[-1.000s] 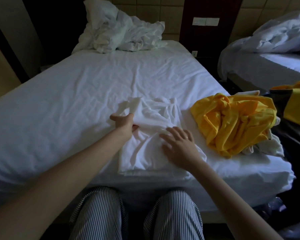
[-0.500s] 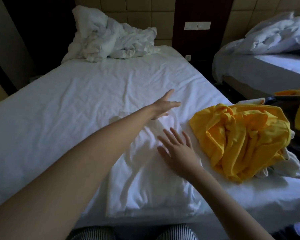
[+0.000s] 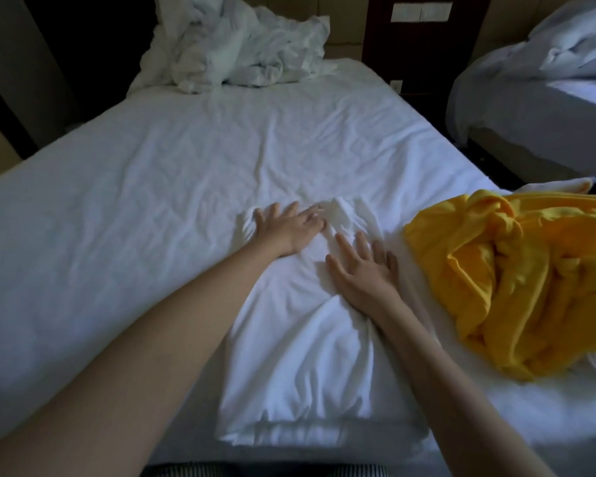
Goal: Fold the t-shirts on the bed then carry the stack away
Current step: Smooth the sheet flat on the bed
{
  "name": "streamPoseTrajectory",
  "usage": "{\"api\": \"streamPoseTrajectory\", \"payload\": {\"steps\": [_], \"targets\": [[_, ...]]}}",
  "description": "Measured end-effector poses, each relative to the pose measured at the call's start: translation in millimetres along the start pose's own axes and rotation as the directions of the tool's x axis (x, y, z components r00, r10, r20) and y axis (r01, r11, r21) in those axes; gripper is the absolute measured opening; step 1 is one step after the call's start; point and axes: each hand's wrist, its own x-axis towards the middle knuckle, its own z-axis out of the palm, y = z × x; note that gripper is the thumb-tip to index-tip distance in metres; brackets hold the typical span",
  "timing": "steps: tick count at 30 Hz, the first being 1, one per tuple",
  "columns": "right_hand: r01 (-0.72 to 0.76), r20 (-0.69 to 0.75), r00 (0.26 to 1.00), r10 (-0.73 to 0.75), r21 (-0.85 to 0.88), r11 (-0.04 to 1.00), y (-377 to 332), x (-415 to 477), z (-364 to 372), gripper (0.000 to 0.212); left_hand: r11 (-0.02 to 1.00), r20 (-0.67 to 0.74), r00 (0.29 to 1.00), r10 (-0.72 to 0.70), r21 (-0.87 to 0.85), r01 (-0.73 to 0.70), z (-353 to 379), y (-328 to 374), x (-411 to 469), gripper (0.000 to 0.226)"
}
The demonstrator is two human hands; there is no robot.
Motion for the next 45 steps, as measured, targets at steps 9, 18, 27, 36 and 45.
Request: {"api": "streamPoseTrajectory", "payload": {"steps": [9,18,27,36,45], "targets": [[0.012,-0.355,0.921,0.160,0.437,0.899,17.2,37.7,-27.9,0.030,0.942,-0.593,0.779,-0.201,-0.336,-0.012,-1.9,-42.2,-14.7,0.040],[-0.281,-0.268,0.856,0.442,0.477,0.833,21.2,103.9,-39.3,0.024,0.757,-0.228,0.970,-0.090,-0.648,-0.082,-6.5,-98.2,-0.5,0.029],[-0.314,-0.269,0.838,0.474,0.472,0.824,33.7,104.1,-55.6,0.032,0.827,-0.356,0.883,-0.306,-0.558,0.062,-8.2,-98.3,1.9,0.022],[0.253,-0.095,0.959,-0.268,-0.146,0.956,1.4,-27.1,-19.7,0.060,0.977,-0.186,0.963,0.195,-0.048,-0.207,15.2,-12.8,-127.6,0.080],[0.194,-0.293,0.948,-0.124,0.225,0.955,34.9,-91.7,-13.0,0.055,0.952,-0.273,0.946,0.173,-0.199,-0.232,42.9,-40.3,-190.9,0.086]]}}
